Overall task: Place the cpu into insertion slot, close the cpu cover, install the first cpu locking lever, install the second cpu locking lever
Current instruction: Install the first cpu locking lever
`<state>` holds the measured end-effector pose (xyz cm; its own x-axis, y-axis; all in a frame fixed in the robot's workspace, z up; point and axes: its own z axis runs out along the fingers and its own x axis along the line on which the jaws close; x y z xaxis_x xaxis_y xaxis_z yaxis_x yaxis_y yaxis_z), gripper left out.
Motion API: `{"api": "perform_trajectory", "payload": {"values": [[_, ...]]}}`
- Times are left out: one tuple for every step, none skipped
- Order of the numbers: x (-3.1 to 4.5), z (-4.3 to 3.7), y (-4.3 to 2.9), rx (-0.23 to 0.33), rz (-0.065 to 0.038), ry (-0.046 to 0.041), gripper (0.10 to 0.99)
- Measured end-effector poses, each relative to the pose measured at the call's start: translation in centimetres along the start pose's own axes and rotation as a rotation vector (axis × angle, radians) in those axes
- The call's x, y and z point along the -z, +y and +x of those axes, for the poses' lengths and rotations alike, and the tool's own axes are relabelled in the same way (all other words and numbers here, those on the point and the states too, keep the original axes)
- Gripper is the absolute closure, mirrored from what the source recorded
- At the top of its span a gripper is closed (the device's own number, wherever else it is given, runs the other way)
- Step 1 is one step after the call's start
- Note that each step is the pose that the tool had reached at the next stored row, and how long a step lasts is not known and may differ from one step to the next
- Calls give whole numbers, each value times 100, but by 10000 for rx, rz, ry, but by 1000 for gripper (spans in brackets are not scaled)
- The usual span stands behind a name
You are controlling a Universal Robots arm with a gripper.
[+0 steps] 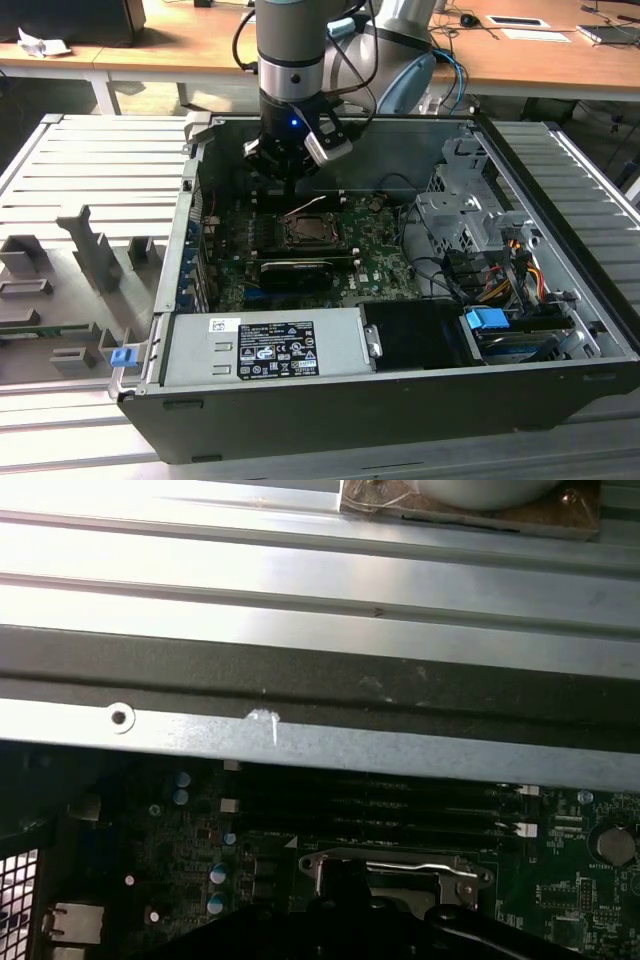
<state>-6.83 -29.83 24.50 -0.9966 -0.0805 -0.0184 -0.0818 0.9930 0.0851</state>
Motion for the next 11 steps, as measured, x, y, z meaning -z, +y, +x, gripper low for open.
{"api": "perform_trajectory", "payload": {"values": [[-6,0,0,-1,0,-1,980],[-14,0,-1,-2,0,0,980],[-21,0,-2,-2,0,-1,980],[-30,1,-3,-3,-1,0,980],[-35,1,-3,-3,-3,0,980],[-39,1,-3,-3,-6,-2,980],[-42,1,-3,-3,-7,-2,980],[-45,1,-4,-3,-8,-1,980],[-47,1,-4,-2,-9,-1,980],[-51,1,-4,-3,-9,-1,980],[-54,1,-5,-3,-13,-1,980]]}}
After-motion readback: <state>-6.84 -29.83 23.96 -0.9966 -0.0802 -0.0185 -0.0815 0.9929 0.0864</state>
